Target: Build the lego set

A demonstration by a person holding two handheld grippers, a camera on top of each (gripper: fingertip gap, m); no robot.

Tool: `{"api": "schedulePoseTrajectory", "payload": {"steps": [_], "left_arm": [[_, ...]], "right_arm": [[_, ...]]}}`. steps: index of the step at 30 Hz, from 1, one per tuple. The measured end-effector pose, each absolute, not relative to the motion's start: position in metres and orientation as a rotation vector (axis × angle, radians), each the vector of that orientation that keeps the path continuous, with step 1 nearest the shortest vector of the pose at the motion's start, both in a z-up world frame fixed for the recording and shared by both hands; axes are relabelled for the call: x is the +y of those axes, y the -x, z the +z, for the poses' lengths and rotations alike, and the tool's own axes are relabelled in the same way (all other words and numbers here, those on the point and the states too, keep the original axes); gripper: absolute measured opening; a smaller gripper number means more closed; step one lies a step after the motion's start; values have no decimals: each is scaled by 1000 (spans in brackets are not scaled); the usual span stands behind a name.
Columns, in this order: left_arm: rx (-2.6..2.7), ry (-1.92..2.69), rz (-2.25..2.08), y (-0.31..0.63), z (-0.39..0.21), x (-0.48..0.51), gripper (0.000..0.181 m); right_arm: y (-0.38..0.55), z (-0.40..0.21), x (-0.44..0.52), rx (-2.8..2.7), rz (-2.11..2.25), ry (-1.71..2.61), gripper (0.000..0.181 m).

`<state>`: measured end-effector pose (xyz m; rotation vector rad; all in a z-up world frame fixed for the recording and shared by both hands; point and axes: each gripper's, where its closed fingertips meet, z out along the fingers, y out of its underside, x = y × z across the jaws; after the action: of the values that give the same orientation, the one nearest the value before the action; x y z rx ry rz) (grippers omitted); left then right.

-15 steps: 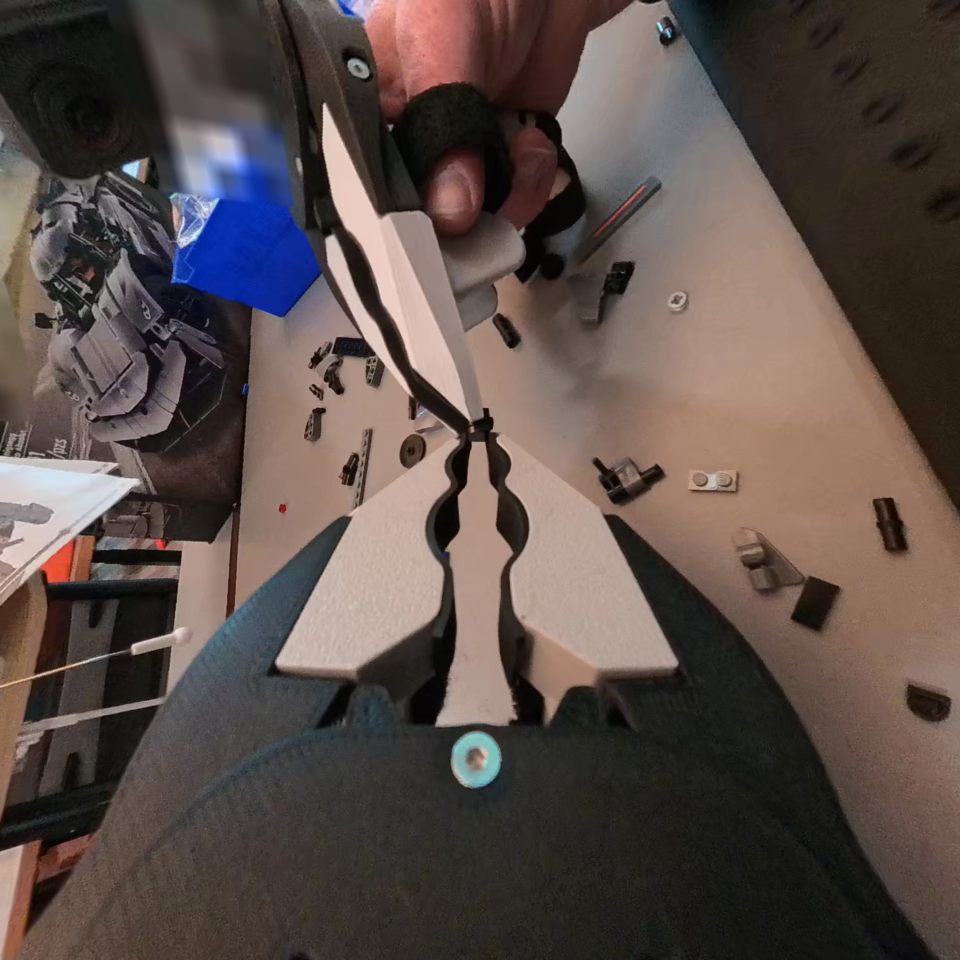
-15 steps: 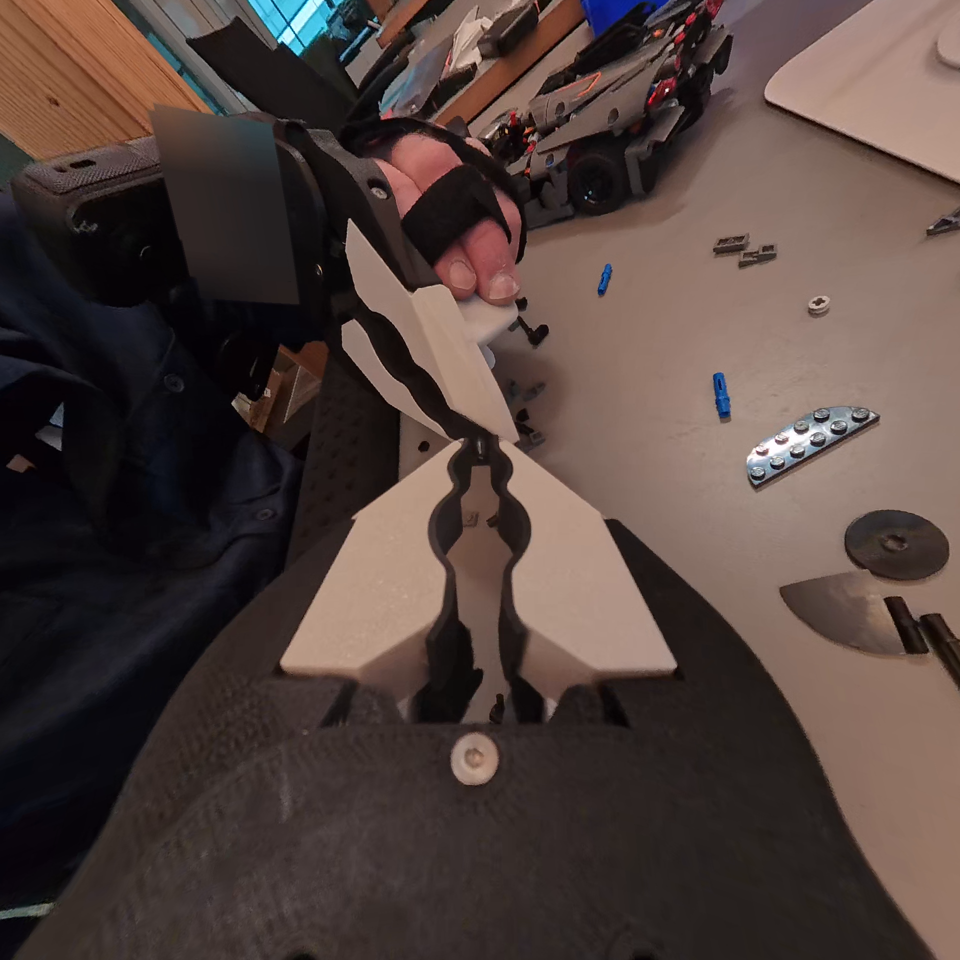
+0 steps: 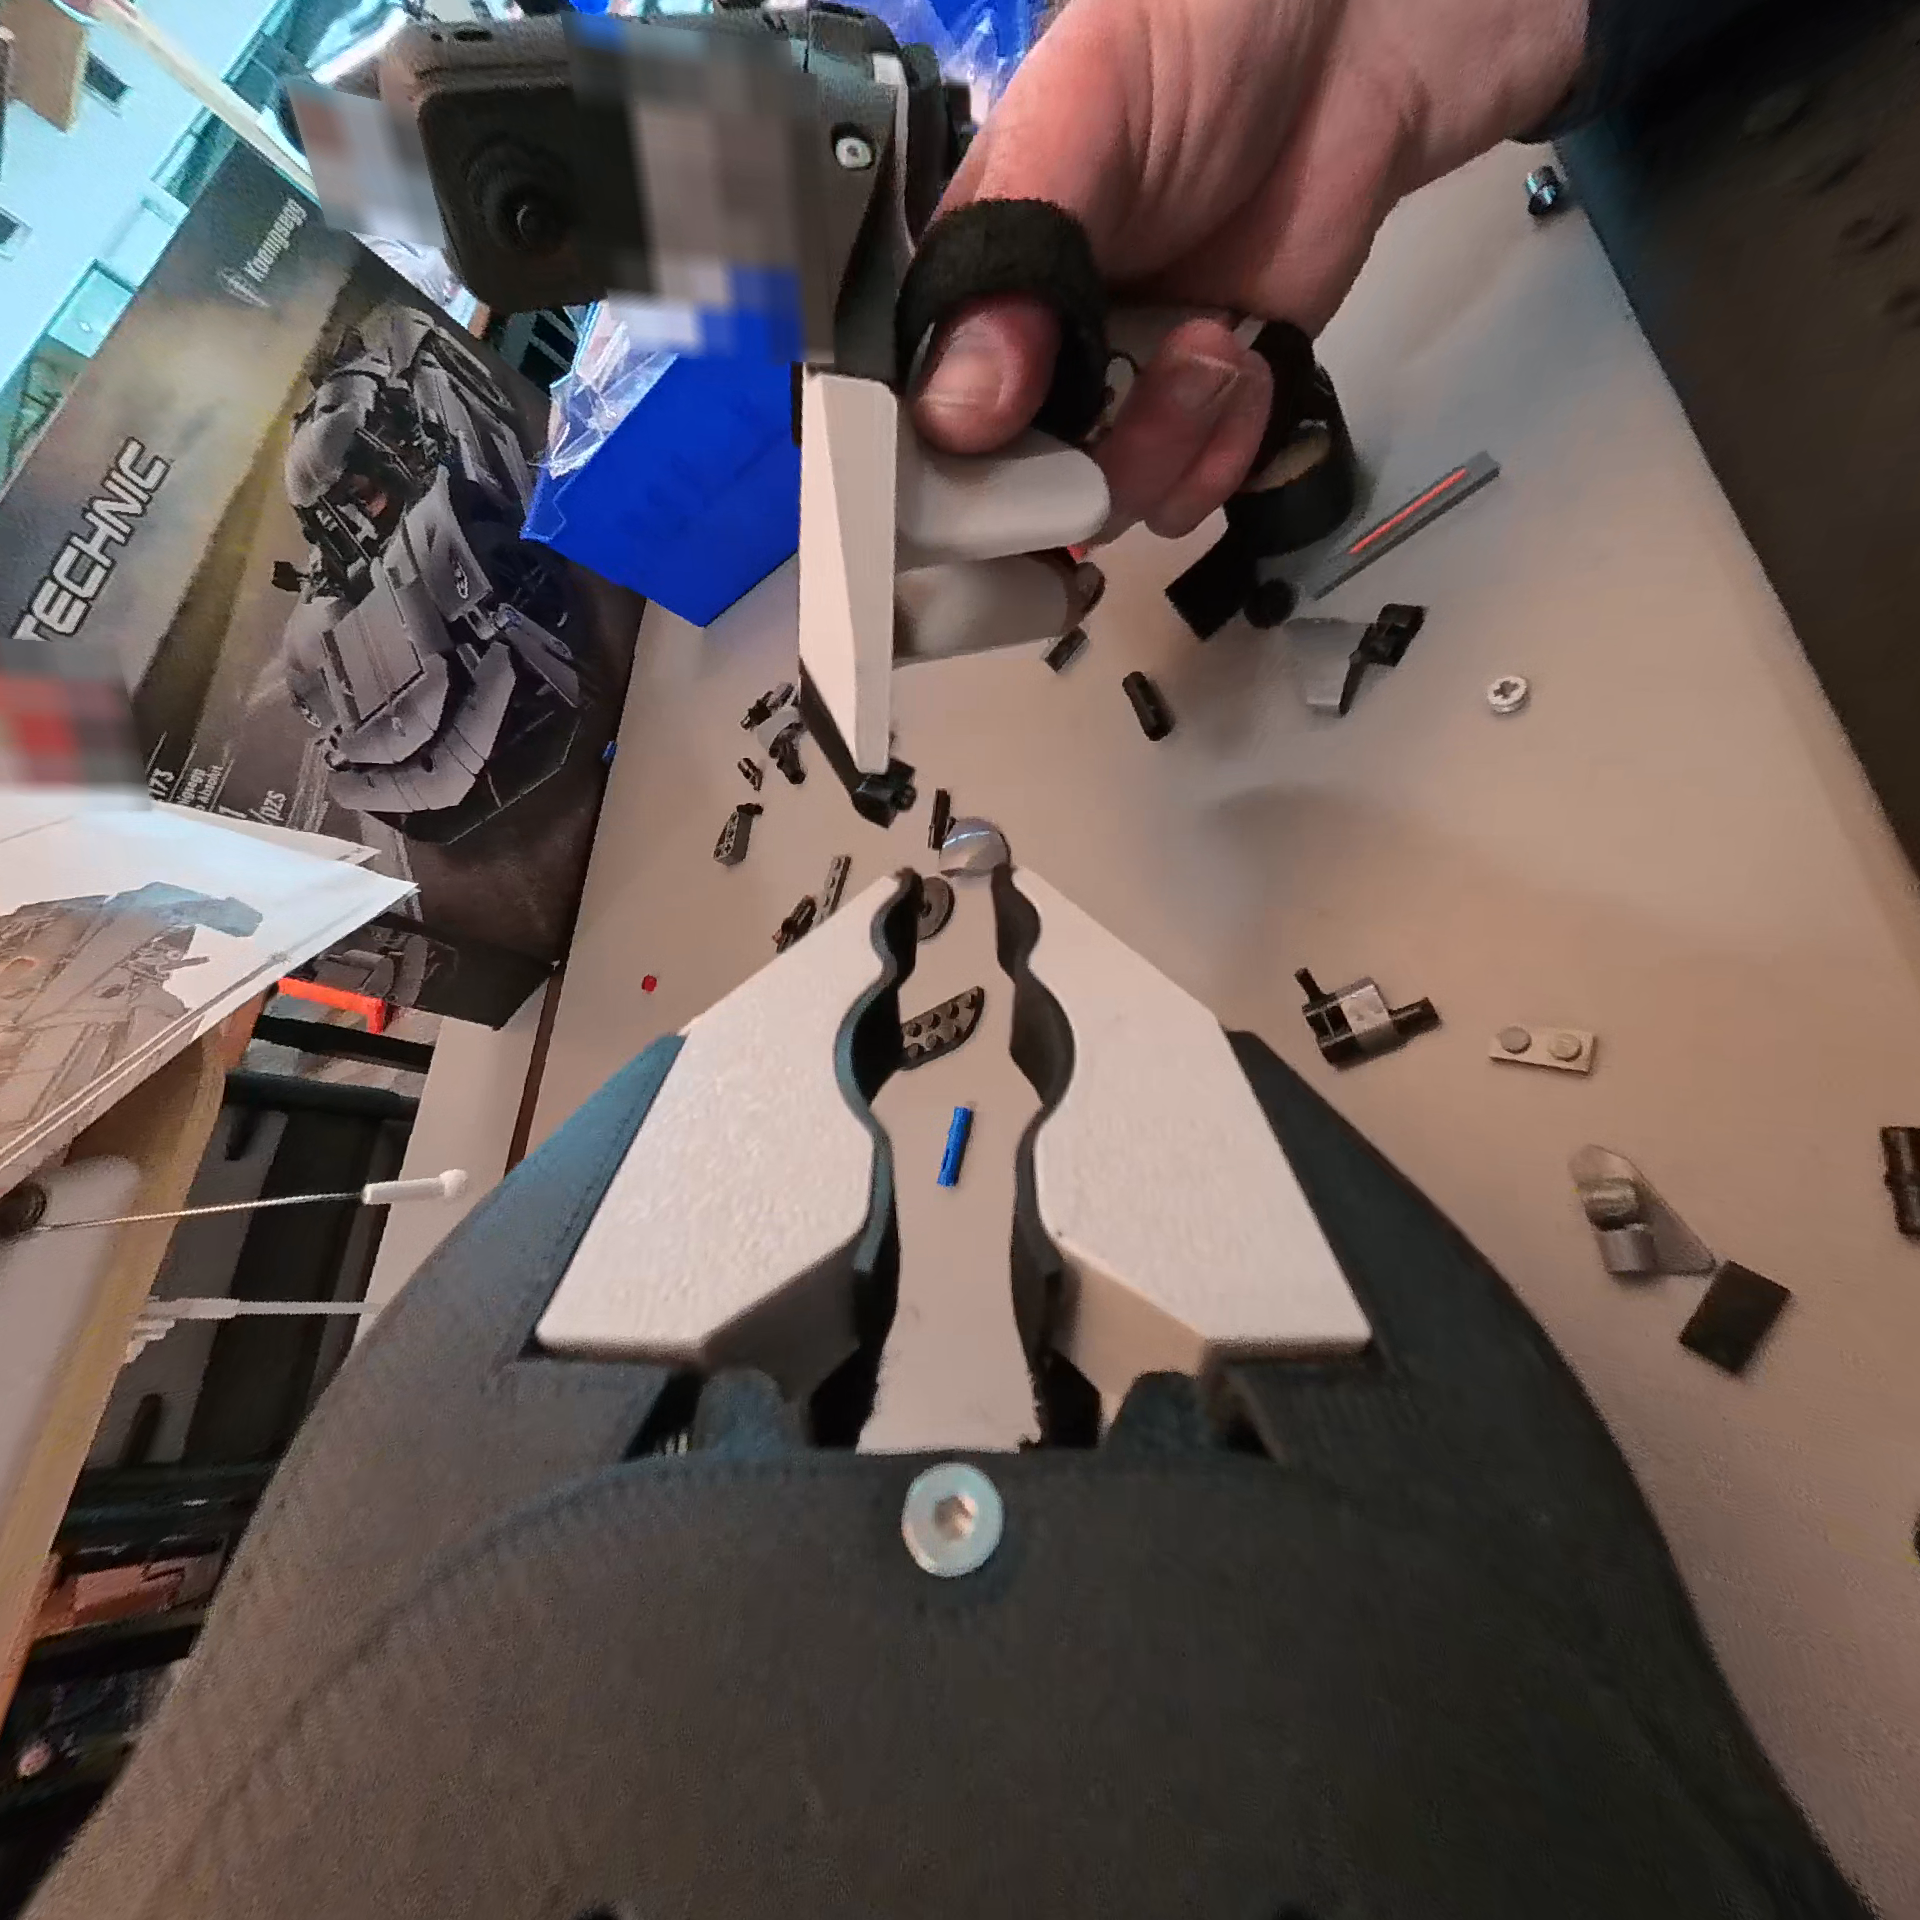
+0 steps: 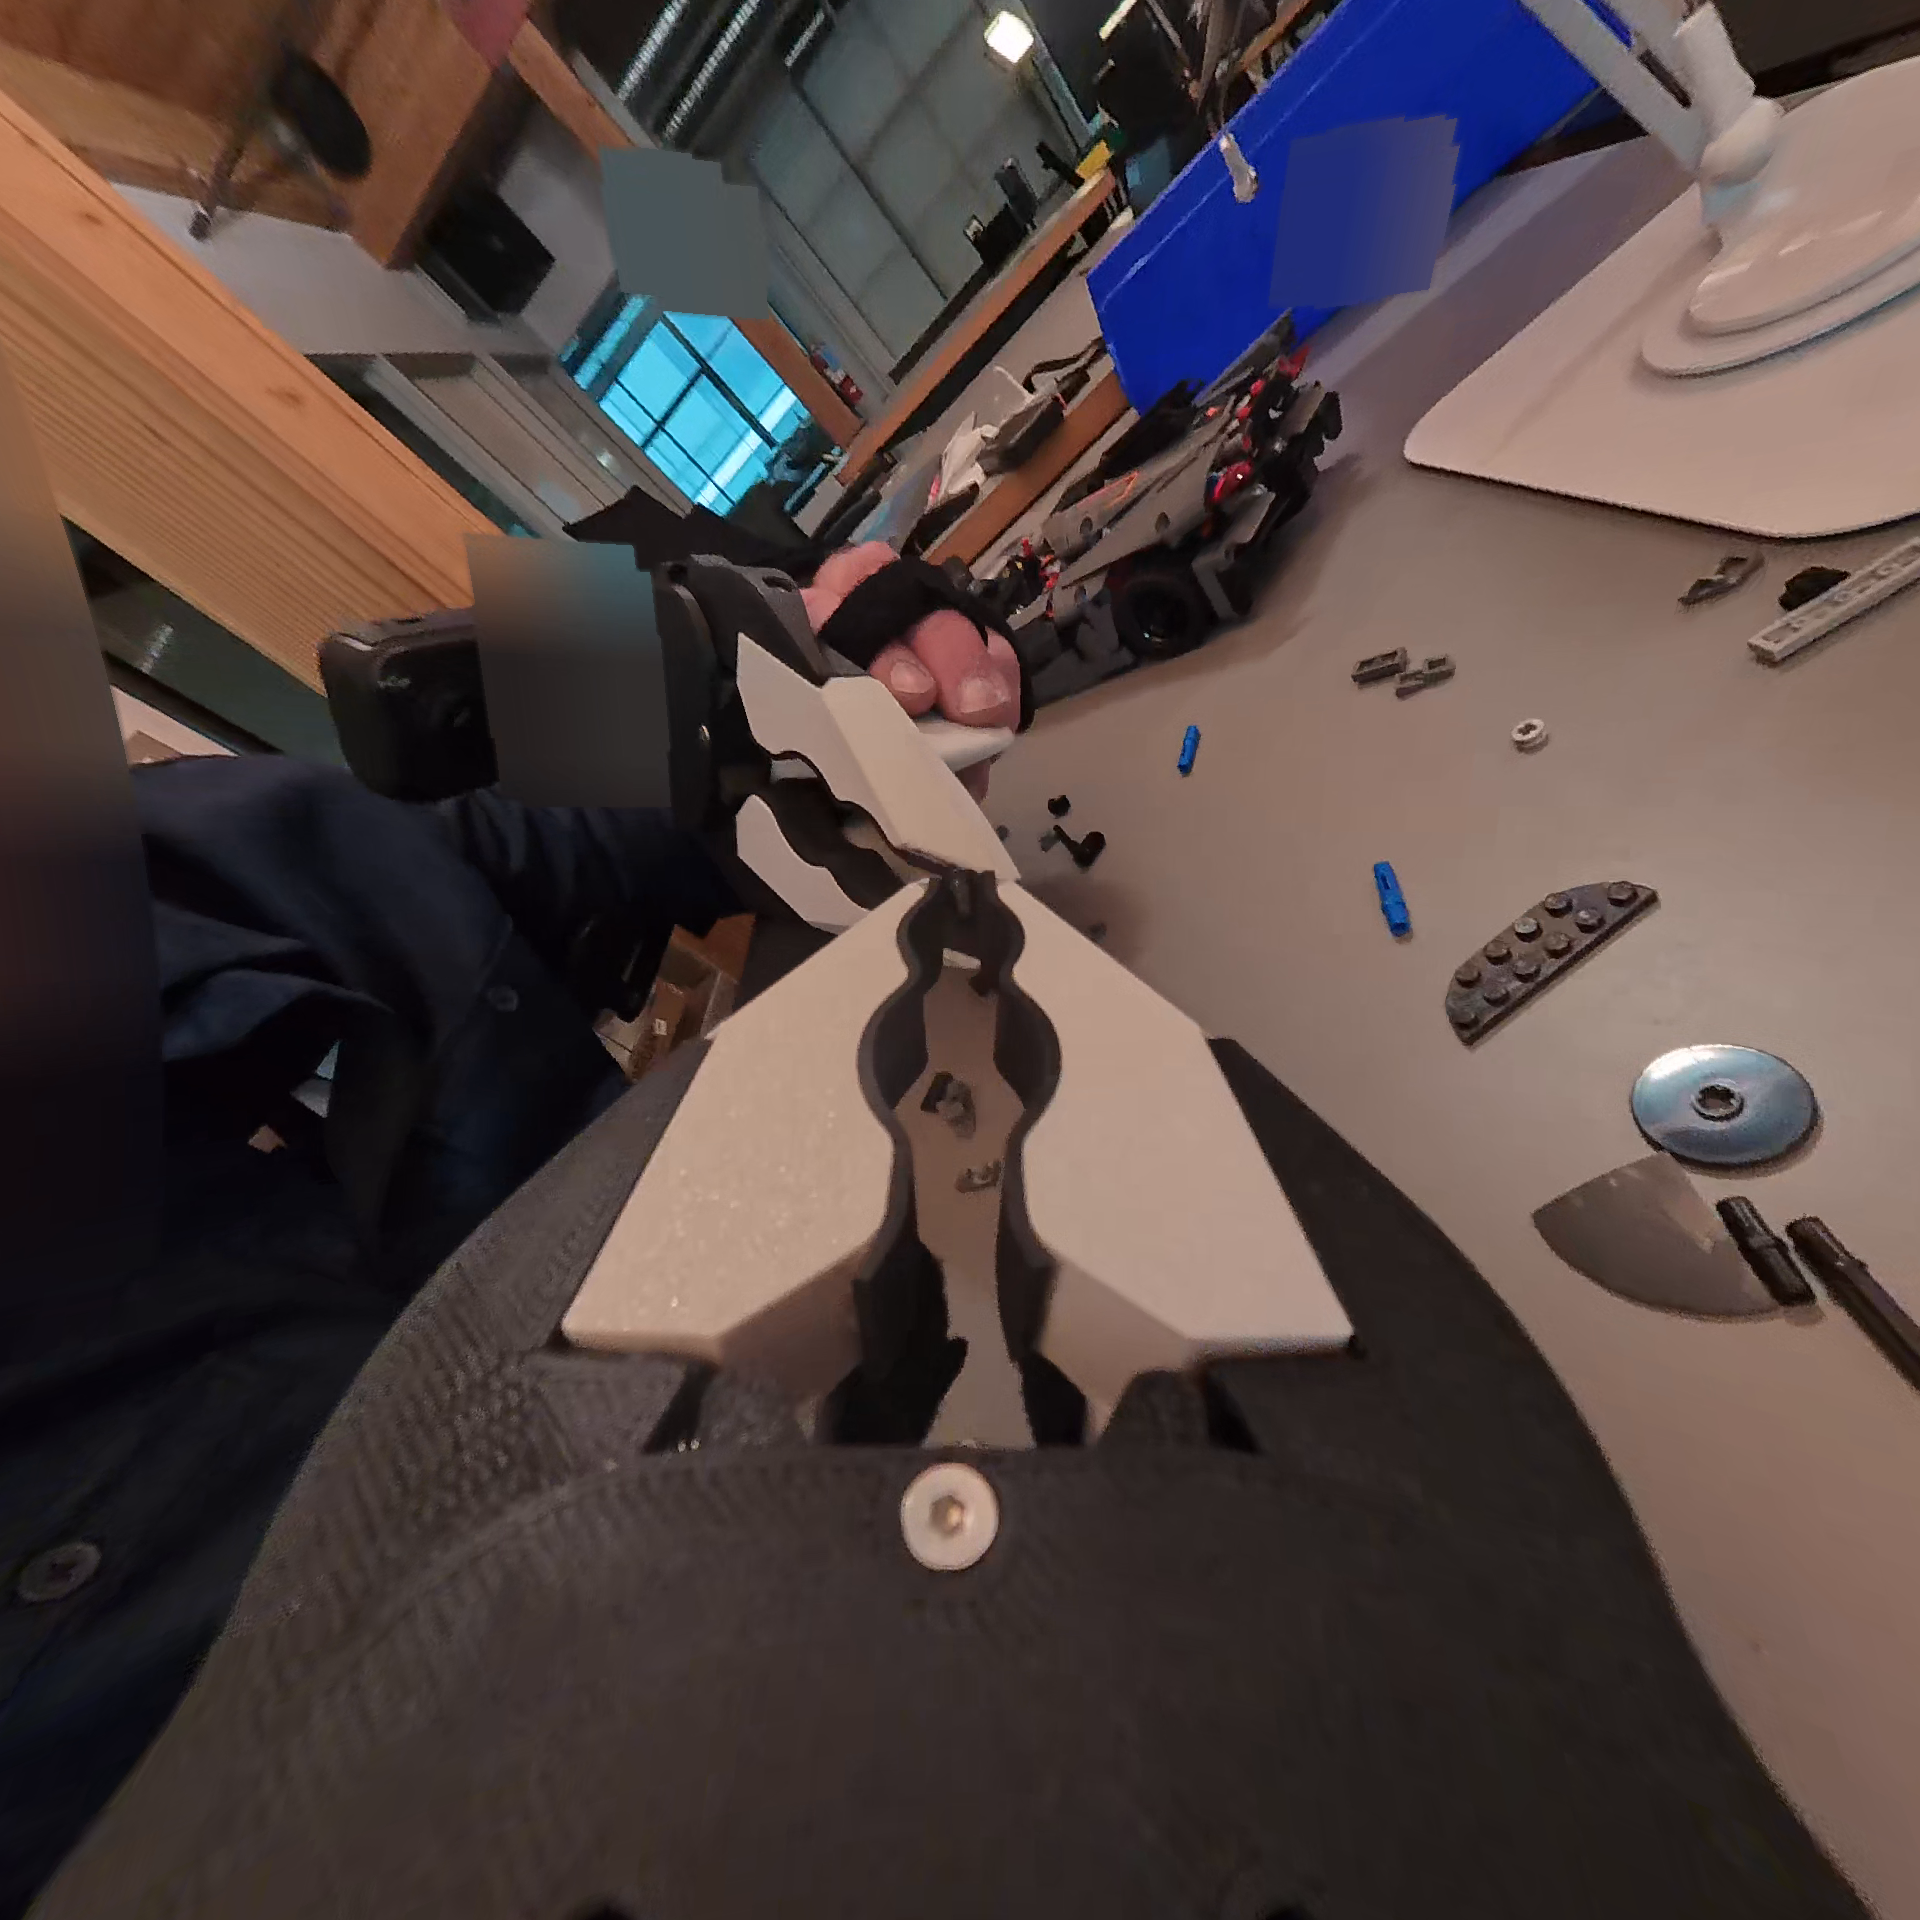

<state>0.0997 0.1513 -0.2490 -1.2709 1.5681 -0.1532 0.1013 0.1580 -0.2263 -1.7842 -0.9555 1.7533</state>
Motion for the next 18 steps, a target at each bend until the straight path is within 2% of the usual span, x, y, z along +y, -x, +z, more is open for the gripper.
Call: {"api": "schedulePoseTrajectory", "payload": {"steps": [8,18], "left_arm": [[1882,1359,-422,-90,-284,114,20],[2086,1245,-233,-86,-320,98,12]], "right_arm": [[-102,-253,154,-1079,1516,1925,3],[-93,-279,133,-1117,1326,2093,2]]}}
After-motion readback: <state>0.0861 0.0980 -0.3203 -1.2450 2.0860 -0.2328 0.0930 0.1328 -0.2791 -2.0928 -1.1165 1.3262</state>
